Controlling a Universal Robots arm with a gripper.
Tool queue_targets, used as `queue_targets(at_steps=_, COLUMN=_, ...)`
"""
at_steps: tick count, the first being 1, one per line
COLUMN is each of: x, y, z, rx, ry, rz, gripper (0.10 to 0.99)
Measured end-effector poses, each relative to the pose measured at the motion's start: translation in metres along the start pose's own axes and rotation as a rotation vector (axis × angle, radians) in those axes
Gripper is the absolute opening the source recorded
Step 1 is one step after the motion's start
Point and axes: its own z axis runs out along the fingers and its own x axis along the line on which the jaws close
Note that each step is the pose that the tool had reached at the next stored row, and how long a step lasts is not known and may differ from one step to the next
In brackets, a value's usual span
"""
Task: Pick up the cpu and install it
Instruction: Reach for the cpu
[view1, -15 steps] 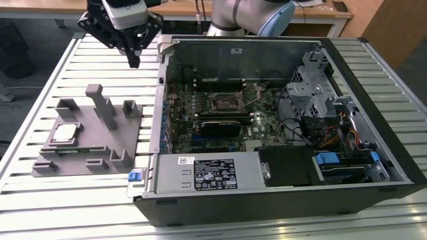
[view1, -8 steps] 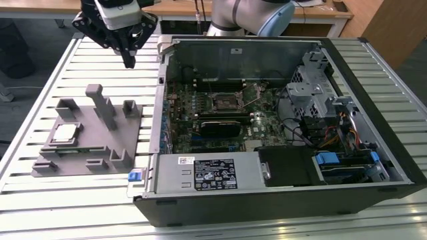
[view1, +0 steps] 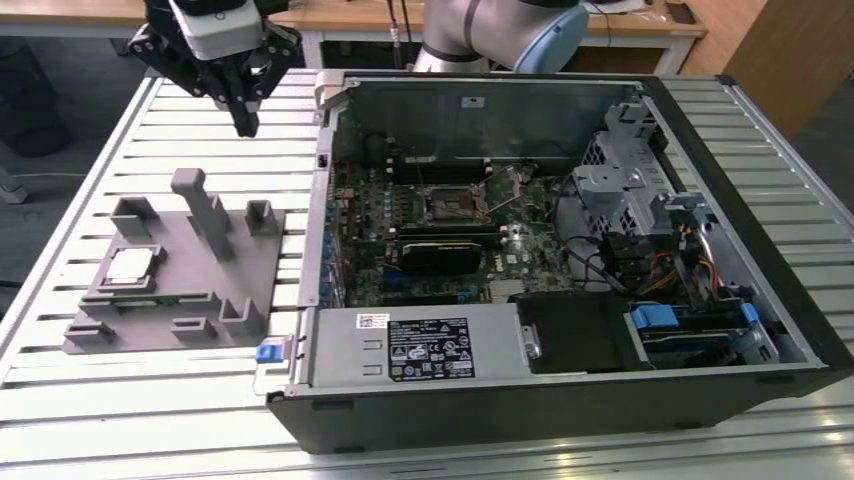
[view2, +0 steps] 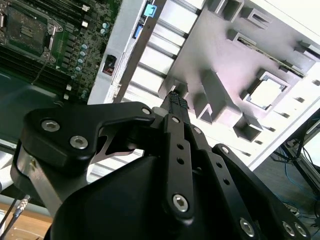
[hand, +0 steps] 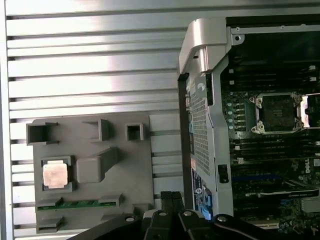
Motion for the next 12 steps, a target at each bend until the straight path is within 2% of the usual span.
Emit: queue_targets(at_steps=12, x=0.0169, y=-0.0013, z=0.0002, rx=0.000, ry=0.0002, rz=0.000, gripper=0.106)
